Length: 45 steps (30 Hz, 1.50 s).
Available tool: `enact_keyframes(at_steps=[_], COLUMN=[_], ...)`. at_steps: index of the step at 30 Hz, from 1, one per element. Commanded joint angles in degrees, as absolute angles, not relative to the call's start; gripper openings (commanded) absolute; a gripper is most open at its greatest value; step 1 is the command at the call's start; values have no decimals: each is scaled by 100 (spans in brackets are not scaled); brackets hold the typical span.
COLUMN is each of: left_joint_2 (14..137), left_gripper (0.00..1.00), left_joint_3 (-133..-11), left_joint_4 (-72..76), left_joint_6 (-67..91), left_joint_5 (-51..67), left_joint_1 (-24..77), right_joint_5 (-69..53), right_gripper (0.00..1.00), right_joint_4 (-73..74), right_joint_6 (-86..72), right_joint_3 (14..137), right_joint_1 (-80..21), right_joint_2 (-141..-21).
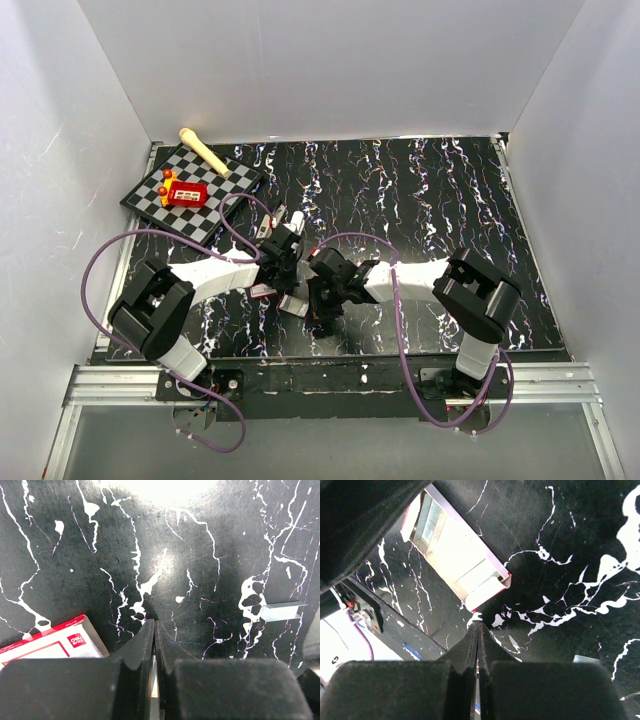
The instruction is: Unload the staples from the stapler
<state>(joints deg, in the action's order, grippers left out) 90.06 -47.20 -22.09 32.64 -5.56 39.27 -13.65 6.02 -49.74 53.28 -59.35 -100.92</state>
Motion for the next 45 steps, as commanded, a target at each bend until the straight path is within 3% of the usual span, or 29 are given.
enact_keyframes(at_steps=[1, 45], left_joint_2=[8895, 7963], left_gripper=[0, 0], left_joint_3=[-4412, -3788], left_joint_4=[-2628, -2997], left_joint_6=[3331, 3832], left_joint_5=[-440, -255], left_joint_1=[3938, 4359], right_joint_5=[-1037, -27], right_gripper=[1, 1], right_joint_4=[791, 1115], right_joint_6=[-5115, -5169], right_joint_3=[5528, 5431], right_joint_1=[-5915, -5818], right_joint_2=[-10063, -9414])
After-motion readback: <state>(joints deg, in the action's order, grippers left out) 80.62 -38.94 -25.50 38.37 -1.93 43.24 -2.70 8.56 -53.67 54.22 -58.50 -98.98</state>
